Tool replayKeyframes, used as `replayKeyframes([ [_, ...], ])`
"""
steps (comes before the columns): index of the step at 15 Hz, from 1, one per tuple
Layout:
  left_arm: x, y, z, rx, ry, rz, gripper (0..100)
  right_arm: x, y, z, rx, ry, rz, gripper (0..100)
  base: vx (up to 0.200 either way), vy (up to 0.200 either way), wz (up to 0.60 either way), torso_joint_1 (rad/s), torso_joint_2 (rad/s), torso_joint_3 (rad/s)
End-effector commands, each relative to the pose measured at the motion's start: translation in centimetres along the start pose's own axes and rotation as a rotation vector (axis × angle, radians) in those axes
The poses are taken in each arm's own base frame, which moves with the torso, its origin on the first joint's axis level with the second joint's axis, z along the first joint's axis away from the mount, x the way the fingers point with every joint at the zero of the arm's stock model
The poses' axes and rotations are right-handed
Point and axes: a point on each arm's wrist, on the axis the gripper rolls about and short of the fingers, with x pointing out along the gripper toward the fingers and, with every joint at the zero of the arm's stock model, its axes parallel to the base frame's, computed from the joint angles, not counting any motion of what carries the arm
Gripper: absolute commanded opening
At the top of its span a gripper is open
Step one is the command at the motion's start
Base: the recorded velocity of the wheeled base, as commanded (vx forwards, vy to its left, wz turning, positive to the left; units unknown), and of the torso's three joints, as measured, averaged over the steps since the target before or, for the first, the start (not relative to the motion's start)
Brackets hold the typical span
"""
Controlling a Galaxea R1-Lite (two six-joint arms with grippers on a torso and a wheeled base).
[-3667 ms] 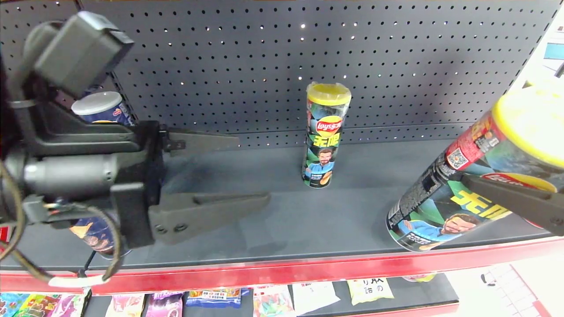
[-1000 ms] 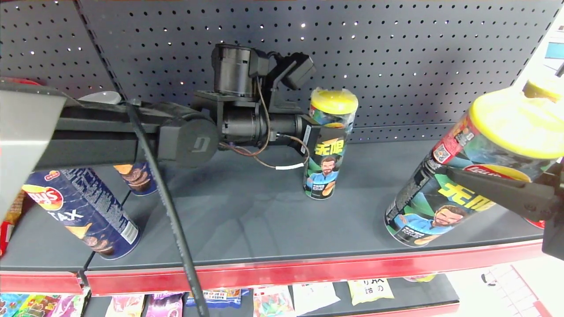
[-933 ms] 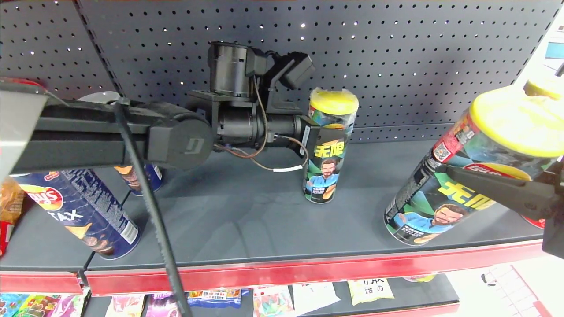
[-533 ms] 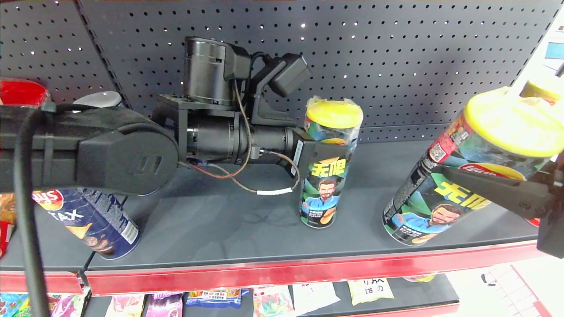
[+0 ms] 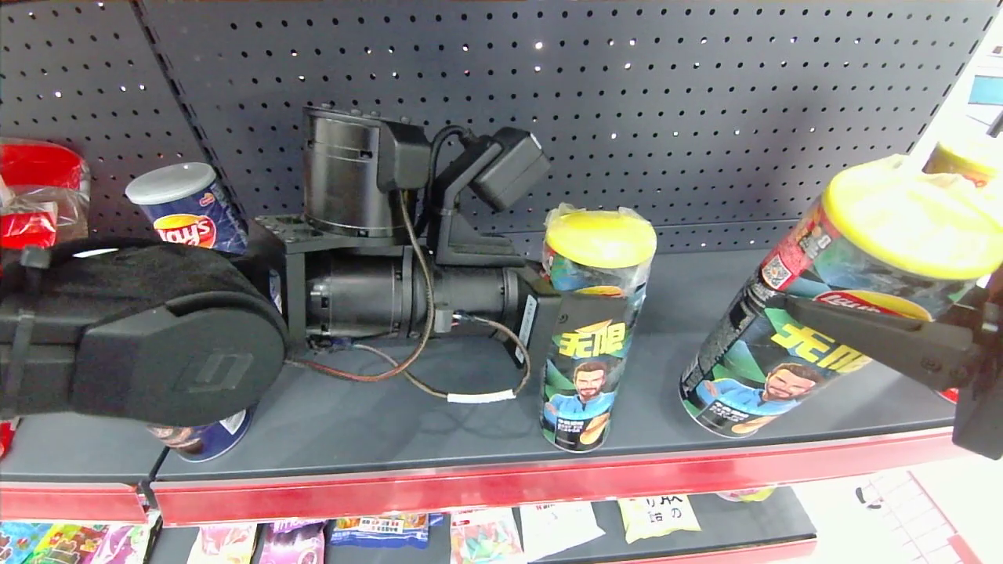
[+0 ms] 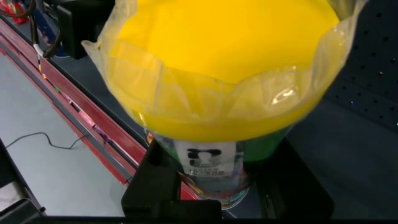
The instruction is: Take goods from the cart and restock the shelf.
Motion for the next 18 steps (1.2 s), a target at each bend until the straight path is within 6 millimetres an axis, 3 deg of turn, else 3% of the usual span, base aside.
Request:
replayKeyframes([
  [1,-0.4,-0.4,0.0,0.0,0.0,-0.003,0,0.1,0.0,0.0,-0.001,0.0,0.002,0,0.0,0.0,0.0,0.0,0.0,0.0],
  [18,-0.7,-1.3,-1.8,0.073,-0.001,-0.005,0,0.1,0.0,0.0,-0.001,0.001,0.002,0,0.0,0.0,0.0,0.0,0.0,0.0],
])
